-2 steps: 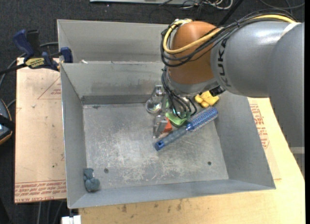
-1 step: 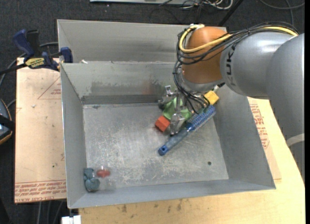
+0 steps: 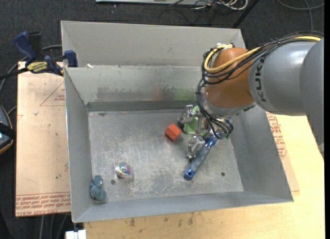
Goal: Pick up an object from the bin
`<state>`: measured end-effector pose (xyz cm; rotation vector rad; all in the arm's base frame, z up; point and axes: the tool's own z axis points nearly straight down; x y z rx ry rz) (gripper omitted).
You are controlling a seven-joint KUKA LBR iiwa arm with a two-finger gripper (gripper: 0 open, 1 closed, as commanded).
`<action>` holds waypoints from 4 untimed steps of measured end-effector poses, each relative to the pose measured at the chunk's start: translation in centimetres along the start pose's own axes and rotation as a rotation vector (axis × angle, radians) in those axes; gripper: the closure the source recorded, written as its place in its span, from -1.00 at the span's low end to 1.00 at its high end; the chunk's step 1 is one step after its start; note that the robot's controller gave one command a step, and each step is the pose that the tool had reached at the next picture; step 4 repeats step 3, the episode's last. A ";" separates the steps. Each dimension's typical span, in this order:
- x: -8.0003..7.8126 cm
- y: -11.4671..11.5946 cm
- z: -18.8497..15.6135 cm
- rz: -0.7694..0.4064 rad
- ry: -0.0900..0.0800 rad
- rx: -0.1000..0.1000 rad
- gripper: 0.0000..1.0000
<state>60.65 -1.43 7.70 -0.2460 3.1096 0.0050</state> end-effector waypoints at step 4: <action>-5.3 4.6 -14.0 -0.103 0.012 0.001 1.00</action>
Offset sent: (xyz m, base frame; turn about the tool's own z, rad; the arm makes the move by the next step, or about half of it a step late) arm 0.0388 0.0456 -0.0043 0.2195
